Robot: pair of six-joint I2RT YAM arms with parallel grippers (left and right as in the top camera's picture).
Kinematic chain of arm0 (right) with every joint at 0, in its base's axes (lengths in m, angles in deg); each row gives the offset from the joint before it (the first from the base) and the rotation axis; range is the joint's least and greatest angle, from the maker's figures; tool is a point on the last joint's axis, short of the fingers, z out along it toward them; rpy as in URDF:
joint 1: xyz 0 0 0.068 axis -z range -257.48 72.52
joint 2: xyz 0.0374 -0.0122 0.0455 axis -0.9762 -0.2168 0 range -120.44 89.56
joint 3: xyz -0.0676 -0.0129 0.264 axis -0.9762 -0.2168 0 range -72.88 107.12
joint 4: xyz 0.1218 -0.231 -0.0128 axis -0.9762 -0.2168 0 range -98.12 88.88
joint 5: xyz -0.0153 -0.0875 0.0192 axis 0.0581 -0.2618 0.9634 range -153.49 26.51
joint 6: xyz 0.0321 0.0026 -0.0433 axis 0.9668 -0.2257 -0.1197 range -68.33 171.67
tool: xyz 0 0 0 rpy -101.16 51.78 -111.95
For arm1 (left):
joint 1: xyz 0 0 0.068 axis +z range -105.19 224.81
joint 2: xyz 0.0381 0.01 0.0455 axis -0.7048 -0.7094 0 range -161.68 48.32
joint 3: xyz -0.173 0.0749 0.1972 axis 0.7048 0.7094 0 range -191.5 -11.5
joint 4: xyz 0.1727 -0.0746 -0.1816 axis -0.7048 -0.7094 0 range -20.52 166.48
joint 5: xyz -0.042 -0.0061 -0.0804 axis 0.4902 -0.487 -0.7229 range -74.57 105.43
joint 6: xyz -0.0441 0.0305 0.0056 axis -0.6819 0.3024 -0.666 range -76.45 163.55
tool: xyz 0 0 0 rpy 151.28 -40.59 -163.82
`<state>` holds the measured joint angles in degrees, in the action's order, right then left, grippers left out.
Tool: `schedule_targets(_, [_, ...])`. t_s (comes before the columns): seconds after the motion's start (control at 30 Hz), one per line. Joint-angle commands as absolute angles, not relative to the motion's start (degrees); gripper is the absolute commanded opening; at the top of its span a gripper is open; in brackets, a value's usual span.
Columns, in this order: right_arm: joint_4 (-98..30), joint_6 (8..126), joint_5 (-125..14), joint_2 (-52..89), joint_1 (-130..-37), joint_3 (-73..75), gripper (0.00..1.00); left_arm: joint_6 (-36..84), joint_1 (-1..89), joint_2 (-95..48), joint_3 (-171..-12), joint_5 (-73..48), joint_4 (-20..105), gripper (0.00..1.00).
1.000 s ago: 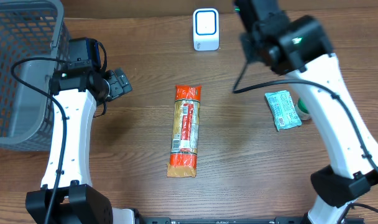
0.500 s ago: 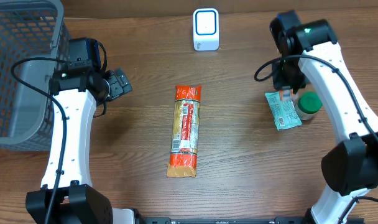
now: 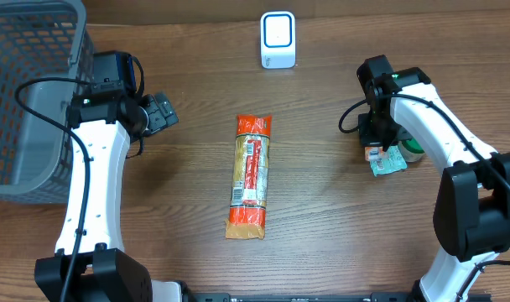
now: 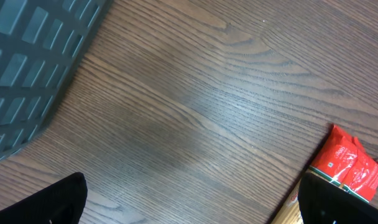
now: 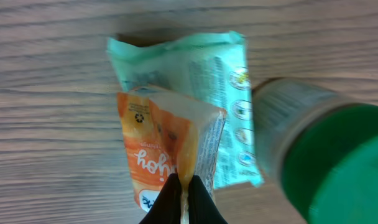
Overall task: Scan the item barcode
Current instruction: 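Move the orange box back and lower it beside the teal pack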
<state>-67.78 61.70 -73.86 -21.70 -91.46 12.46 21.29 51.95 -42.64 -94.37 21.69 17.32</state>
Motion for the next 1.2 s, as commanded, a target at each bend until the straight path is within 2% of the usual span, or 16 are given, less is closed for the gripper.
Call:
schedule_targets(0.0, [-66.1, 60.1, -66.1, -21.3, -91.5, 12.2, 0.04, 21.9, 51.9, -43.1, -94.1, 21.8, 17.3, 1.0])
schedule_targets(0.23, [-62.2, 58.7, -52.2, -21.3, -91.3, 12.2, 0.04, 21.9, 51.9, -43.1, -94.1, 21.8, 17.3, 1.0])
schedule_targets(0.6, [-54.6, 59.1, -51.8, -21.3, -91.3, 6.1, 0.04, 21.9, 51.9, -43.1, -94.1, 21.8, 17.3, 1.0])
schedule_targets(0.67, [-53.2, 59.1, -51.8, -21.3, -91.3, 4.8, 0.08, 21.9, 51.9, -43.1, -94.1, 21.8, 17.3, 1.0])
schedule_targets(0.73, [-52.5, 59.1, -51.8, -21.3, -91.3, 4.3, 0.19, 21.9, 51.9, -43.1, -94.1, 21.8, 17.3, 1.0])
schedule_targets(0.9, [-51.3, 59.1, -51.8, -21.0, -91.3, 5.2, 0.33, 21.9, 51.9, -43.1, -94.1, 21.8, 17.3, 1.0])
schedule_targets(1.0, [-51.5, 59.6, -51.8, -19.5, -91.8, 6.5, 0.49, 21.9, 51.9, -43.1, -94.1, 21.8, 17.3, 1.0])
schedule_targets(1.17, [-50.4, 65.1, -55.2, -14.3, -96.7, 6.8, 0.49, 21.9, 51.9, -43.1, -94.1, 21.8, 17.3, 1.0])
